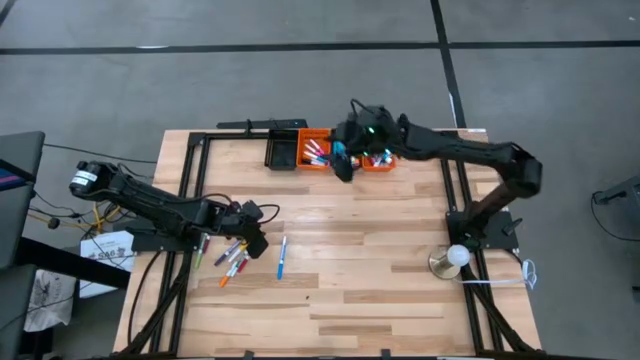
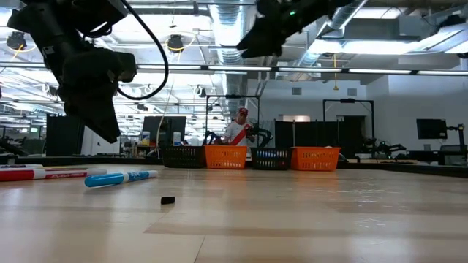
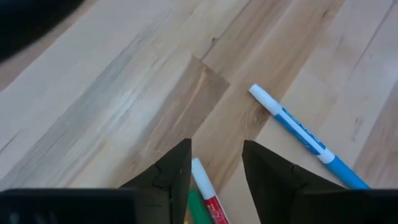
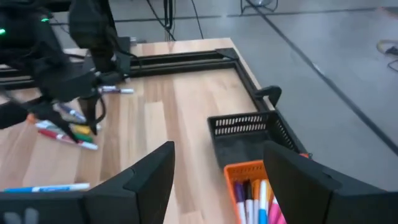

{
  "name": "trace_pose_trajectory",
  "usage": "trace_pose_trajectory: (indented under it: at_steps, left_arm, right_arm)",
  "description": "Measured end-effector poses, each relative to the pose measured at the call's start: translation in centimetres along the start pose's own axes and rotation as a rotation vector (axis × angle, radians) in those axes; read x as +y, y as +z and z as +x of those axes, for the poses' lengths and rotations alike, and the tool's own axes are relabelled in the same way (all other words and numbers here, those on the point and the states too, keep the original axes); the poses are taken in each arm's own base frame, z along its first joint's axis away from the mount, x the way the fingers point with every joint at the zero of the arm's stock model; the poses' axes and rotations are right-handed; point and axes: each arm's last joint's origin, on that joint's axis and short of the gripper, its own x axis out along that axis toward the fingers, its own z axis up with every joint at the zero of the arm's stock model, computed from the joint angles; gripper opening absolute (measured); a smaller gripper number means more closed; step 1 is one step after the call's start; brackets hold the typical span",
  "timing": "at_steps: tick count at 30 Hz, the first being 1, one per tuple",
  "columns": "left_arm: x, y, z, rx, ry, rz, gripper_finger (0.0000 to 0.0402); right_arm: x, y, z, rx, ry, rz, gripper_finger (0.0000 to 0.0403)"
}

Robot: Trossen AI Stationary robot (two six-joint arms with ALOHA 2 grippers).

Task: Pick & Place Markers
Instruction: Put the white yellow highlighter pen into the left orange bin

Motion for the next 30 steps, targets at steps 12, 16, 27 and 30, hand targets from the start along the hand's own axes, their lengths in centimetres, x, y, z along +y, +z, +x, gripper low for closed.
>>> trace_pose_trajectory:
  at_steps: [12,16,27,30]
  left_arm:
    - [-0.5,-0.3,-0.1,0.099,-0.1,-0.127,0.0133]
    - [-0.6,-0.5,-0.1,0.162,-0.149,-0.151,0.0133]
    - [-0.8,-1.1,-0.3,0.337,-0.223,-0.294,0.0133]
    - [-1.2,-1.2,-0.5,0.39,-0.291,-0.296,0.0133]
  right_arm:
    - [7.0,-6.4,-3.0,-0.128,0.137,-0.03,0.0232]
    - [8.6,-7.2,-2.6,-0.154,0.183,-0.06,0.0232]
    - [11.6,-9.1,1.2,-0.122,0.259,-0.164,0.0232]
    - [11.7,-9.7,2.0,-0.098,0.259,-0.171,0.0232]
